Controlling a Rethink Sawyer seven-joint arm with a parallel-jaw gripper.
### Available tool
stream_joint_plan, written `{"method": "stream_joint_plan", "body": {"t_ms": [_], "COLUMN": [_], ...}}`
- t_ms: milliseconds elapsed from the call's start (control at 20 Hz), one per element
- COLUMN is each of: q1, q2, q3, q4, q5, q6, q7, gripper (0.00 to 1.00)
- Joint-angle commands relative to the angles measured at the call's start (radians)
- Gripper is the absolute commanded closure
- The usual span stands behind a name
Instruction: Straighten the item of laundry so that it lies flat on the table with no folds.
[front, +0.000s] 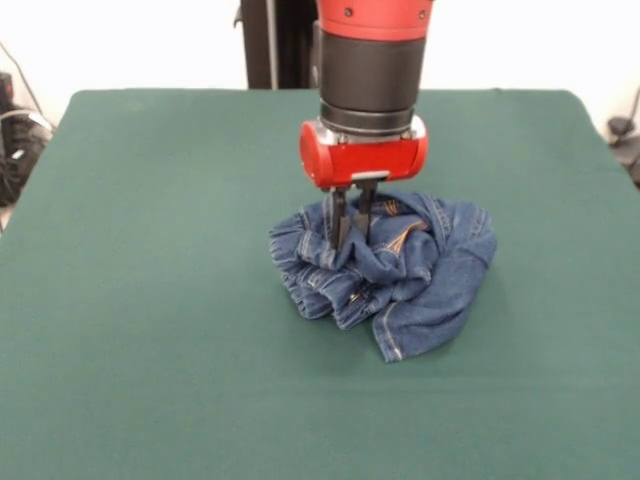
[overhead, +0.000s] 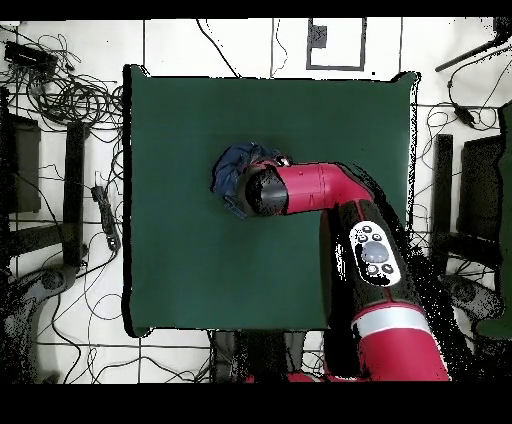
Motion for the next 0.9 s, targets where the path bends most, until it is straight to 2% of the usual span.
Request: {"method": "stream_joint_plan", "body": {"t_ms": [50, 200, 450, 700, 900], "q1": [0.036, 0.041, 0.043, 0.013, -0.005], "q2": [-0.115, -0.177, -0.223, -0.239, -0.227], "q3": [0.077, 0.075, 0.079, 0.113, 0.142], "q4": [-0.003, -0.023, -0.046, -0.09, -0.174], "q5": [0.084, 0.1, 0.095, 0.086, 0.074], "q6": [0.393, 0.553, 0.661, 0.765, 0.877], "q7": [-0.066, -0.107, -0.112, -0.175, -0.235], "gripper": [1.0, 1.0, 1.0, 1.0, 1.0]}}
